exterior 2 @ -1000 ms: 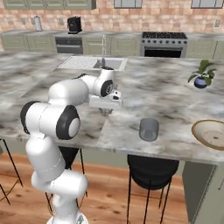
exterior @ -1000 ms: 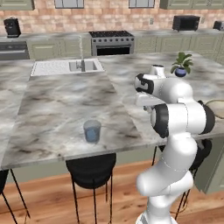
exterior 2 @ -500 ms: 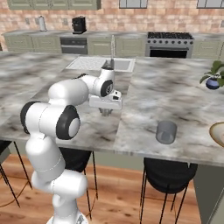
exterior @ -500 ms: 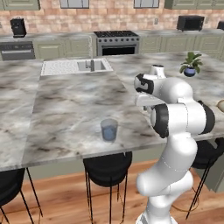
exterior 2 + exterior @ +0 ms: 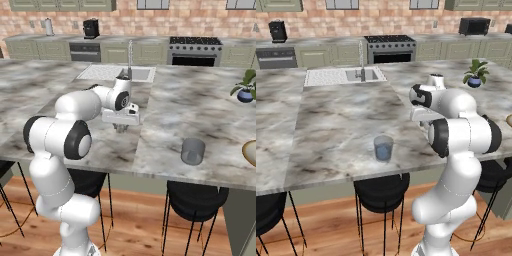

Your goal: There are four ice cubes in the ice bowl. Place two ice cubes in each glass of water.

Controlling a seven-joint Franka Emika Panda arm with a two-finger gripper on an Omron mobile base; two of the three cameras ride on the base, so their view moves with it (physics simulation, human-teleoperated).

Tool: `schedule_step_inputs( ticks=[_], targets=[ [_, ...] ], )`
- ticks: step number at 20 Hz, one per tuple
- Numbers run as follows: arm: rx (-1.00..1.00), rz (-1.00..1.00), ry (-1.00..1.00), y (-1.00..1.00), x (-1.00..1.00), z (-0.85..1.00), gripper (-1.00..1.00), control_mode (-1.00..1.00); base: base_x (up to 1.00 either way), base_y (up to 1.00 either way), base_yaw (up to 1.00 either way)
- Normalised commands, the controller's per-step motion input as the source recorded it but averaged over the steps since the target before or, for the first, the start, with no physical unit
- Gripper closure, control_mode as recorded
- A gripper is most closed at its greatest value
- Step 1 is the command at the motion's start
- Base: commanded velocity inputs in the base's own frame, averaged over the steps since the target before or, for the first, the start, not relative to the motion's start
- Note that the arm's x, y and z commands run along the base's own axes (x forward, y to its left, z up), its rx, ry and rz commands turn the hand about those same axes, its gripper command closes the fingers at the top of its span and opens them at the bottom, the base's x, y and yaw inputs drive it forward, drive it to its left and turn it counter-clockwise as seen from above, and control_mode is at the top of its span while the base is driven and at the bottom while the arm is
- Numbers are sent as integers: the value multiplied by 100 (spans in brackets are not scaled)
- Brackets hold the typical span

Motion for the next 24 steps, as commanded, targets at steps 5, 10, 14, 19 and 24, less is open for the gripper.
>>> schedule_step_inputs(
  ticks=[5, 10, 14, 19, 24],
  targets=[
    [0, 0, 0, 0, 0, 0, 100, 100, 0, 0, 0],
    [0, 0, 0, 0, 0, 0, 100, -100, 0, 0, 0],
    [0, 0, 0, 0, 0, 0, 100, -100, 0, 0, 0],
    [0, 0, 0, 0, 0, 0, 100, -100, 0, 0, 0],
    [1, -1, -1, 43, -2, 0, 100, -100, 0, 0, 0]
  ],
)
